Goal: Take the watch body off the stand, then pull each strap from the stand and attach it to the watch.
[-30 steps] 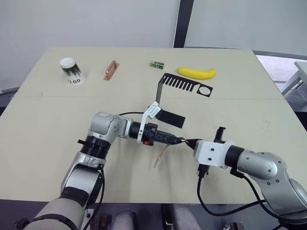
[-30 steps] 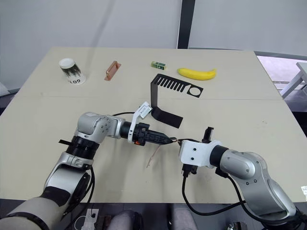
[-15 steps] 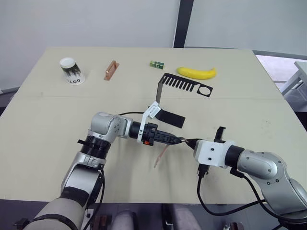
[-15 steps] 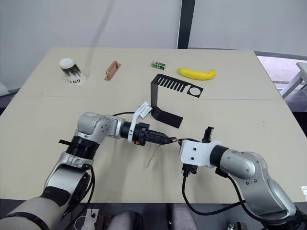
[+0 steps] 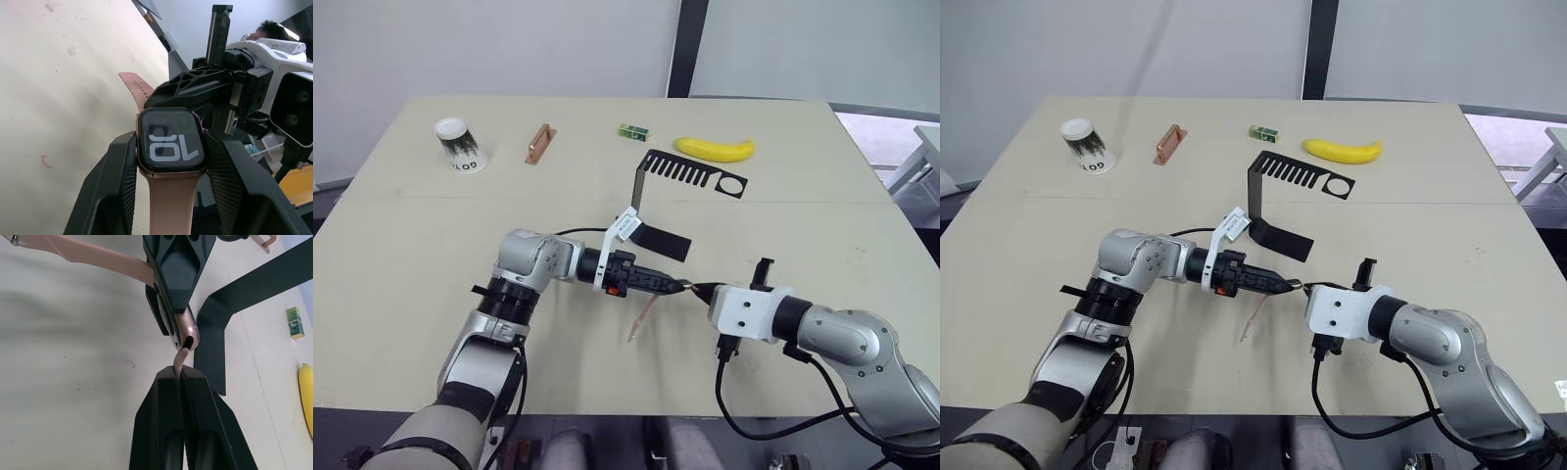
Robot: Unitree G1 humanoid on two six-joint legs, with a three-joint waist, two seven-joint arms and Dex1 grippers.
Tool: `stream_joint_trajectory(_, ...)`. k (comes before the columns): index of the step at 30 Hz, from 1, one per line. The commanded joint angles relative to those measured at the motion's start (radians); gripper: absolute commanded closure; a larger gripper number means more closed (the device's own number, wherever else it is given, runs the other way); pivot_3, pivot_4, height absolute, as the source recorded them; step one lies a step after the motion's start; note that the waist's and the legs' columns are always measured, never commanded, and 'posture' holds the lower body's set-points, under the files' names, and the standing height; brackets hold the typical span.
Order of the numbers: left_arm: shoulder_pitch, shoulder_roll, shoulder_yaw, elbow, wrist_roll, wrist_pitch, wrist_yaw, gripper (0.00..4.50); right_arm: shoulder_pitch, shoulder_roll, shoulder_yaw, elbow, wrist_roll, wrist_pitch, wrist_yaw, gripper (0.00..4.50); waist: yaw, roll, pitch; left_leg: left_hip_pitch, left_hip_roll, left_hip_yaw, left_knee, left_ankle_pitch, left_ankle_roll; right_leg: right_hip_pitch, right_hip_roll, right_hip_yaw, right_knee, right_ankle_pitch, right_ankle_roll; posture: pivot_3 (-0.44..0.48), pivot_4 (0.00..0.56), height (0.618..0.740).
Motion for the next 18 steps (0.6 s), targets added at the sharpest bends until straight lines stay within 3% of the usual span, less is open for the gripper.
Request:
stream_joint_trajectory(1, -0.014, -0.035, -0.009, -0.017, -0.042, -0.011, -0.011, 2.9, -0.022, 0.003, -0.015, -0.04, 0.008, -0.016, 0.003, 4.5, 0.0, 0.0, 0.0, 0.0, 0.0, 0.0, 0.0, 0.0, 0.0, 0.0, 0.0, 0.0, 0.0, 0.0, 0.0, 0.0, 0.15, 0.74)
stream_joint_trajectory(18, -0.014, -0.044, -0.014, -0.015, -0.04, -0.024, -0.006, 2.9, -0.04, 0.003, -0.009, -0.045, 0.006, 0.0, 0.005, 4.5, 0.0, 0.0, 0.0, 0.0, 0.0, 0.0, 0.0, 0.0, 0.0, 0.0, 0.0, 0.0, 0.0, 0.0, 0.0, 0.0, 0.15, 0.74)
